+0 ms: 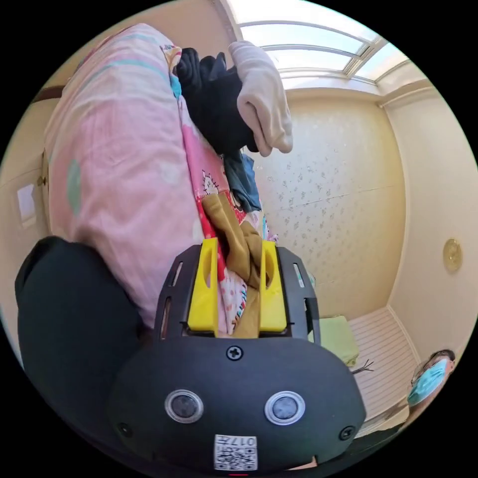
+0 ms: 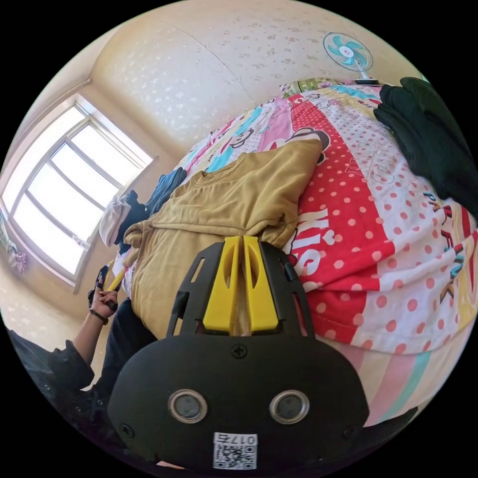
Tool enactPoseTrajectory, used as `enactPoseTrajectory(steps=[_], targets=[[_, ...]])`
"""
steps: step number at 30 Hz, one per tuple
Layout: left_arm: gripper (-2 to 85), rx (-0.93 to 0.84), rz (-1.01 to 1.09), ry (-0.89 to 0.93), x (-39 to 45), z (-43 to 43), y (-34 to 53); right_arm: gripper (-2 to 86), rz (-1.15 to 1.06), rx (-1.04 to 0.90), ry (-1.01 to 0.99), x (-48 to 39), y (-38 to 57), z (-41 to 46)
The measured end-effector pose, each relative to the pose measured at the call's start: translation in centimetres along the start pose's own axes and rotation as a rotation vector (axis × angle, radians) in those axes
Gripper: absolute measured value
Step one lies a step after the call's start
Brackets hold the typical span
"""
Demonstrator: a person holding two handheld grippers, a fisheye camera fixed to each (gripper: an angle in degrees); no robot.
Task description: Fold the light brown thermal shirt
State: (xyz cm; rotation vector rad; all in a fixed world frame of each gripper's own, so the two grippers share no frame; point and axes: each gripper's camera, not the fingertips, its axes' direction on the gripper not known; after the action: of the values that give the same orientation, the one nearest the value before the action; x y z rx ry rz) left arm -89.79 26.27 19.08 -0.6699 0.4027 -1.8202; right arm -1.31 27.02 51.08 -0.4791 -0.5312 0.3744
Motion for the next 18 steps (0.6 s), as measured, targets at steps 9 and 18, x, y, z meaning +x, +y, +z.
enactPoseTrajectory(steps=[9,18], targets=[[-0.1,0.03,0.441,-0.094,11.3,2.4,-3.3,2.0,0.026,0.015,-0.07,2.0,-0.8,-0.6],[-0.3,0.432,0.629,-0.109,16.8,-6.8,-2.0,1.9,0.043,0.006,-0.081,3.6,-2.2,-1.2]])
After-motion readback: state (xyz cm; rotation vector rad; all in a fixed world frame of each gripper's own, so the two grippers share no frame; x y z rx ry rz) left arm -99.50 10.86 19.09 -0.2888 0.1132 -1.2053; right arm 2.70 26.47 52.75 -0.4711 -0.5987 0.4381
